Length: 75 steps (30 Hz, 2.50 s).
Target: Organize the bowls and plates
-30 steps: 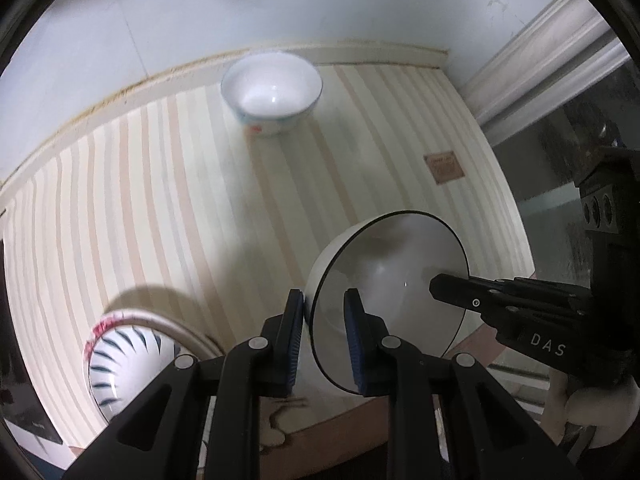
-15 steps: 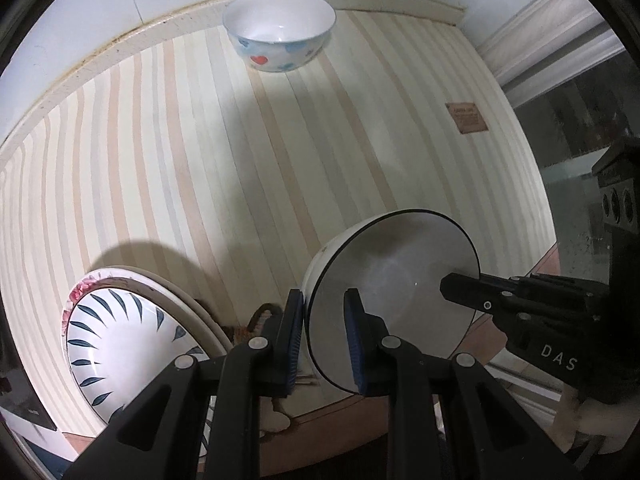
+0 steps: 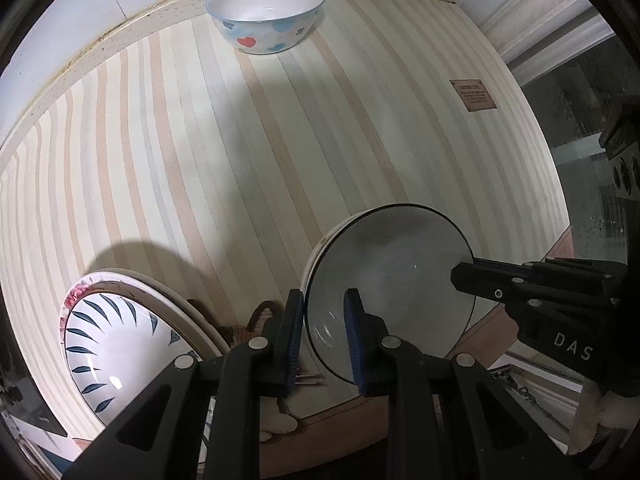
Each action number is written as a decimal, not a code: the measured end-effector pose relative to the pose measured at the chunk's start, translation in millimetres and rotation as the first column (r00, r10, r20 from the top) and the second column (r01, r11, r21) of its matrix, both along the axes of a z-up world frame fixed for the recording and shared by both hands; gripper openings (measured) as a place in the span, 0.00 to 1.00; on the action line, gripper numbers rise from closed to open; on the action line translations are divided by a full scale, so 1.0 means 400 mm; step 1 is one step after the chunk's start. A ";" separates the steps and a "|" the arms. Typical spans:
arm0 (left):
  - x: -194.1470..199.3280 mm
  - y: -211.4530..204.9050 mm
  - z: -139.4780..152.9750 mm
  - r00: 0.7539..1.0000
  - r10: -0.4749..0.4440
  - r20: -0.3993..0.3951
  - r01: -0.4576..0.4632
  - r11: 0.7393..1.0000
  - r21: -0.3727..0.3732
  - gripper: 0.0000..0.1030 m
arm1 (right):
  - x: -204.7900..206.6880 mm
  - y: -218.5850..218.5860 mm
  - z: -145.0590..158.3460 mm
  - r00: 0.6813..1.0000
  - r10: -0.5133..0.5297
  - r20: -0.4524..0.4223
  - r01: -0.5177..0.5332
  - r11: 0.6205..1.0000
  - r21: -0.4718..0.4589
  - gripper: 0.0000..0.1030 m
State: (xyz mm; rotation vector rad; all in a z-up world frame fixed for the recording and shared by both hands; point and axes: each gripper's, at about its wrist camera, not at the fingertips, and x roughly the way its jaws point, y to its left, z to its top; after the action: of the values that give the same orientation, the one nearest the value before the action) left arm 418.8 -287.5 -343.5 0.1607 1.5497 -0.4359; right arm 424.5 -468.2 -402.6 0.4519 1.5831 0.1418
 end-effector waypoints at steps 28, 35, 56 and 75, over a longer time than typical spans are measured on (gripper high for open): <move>0.521 0.067 0.057 0.949 0.296 0.106 -0.288 0.954 -0.081 0.32 | 0.521 -0.104 0.100 0.958 -0.105 0.265 0.085 0.993 0.084 0.43; 0.597 0.032 -0.071 0.962 0.270 0.037 -0.269 0.963 -0.026 0.31 | 0.654 -0.054 -0.021 0.977 -0.060 0.204 0.054 0.998 0.035 0.42; 0.488 0.002 -0.029 0.972 0.217 0.093 -0.216 0.976 -0.021 0.10 | 0.646 0.026 -0.011 0.983 0.021 0.185 -0.018 1.000 -0.021 0.10; 0.258 0.009 0.235 0.972 0.144 0.184 -0.133 0.988 -0.075 0.10 | 0.314 -0.010 0.254 0.961 -0.009 0.276 0.005 1.000 0.016 0.10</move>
State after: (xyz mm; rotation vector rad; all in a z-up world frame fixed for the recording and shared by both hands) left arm 522.1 -283.7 -249.7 0.0432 1.3492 -0.3477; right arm 550.1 -472.1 -301.0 0.4298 1.3070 0.2026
